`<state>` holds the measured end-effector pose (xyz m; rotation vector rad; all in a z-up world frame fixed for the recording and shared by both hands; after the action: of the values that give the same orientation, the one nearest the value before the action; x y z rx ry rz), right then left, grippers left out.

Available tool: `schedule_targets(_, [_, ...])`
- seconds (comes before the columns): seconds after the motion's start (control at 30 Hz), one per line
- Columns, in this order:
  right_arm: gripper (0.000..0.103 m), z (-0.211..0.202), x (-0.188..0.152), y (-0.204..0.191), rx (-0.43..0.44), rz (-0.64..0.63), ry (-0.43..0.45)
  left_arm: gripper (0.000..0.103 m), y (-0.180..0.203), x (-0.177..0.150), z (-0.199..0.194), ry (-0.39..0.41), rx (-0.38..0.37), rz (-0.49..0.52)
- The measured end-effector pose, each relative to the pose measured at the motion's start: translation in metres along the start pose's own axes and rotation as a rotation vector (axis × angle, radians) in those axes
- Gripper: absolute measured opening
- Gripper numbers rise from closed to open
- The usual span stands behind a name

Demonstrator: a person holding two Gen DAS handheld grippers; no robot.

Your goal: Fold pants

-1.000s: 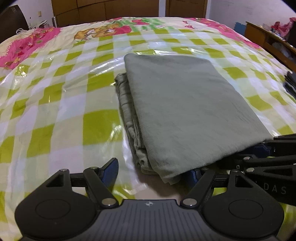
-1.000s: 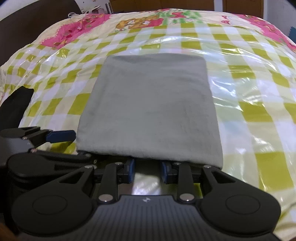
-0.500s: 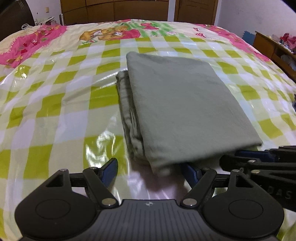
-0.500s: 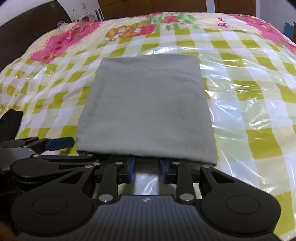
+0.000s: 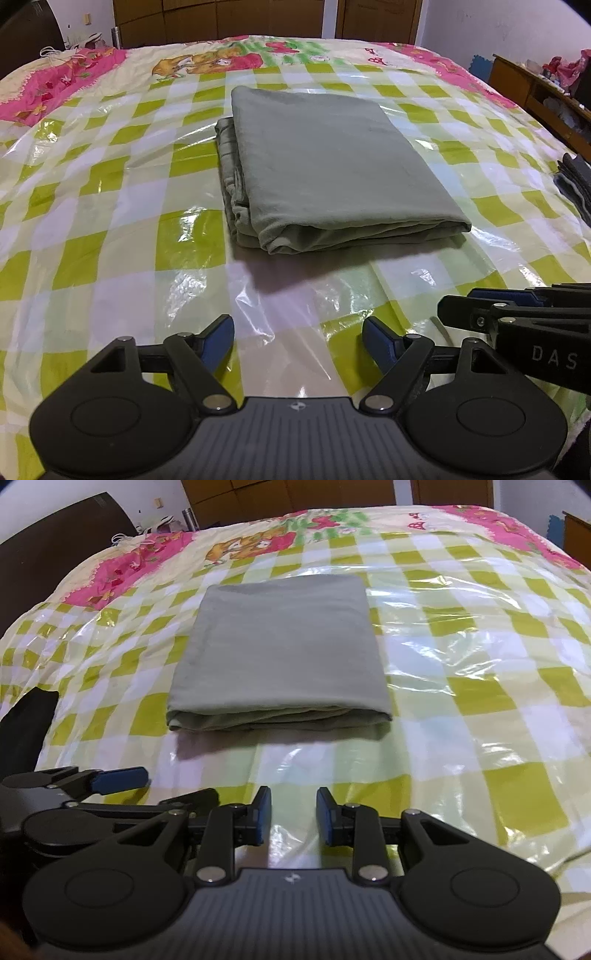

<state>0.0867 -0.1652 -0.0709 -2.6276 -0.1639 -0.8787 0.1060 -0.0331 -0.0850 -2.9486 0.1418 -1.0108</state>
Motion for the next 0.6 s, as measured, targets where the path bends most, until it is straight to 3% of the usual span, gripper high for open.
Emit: schedule_targets(0.6, [0.031,-0.011,-0.016,-0.005,0.008,-0.002,-0.024,0.091,-0.002,-0.010,-0.015,-0.015,0.011,-0.024])
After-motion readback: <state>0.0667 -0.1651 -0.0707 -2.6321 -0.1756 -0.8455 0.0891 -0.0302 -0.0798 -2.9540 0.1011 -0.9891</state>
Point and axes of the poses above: each gripper's, at about its wrist camera, not at the fingertips, and z roughly the way its jaws point, y to its right, x to its top, the point moved 10 cm from there along z, roughly the way its jaws point, and after that the axes turned 8 degrees about x, right-handed, at the moved point
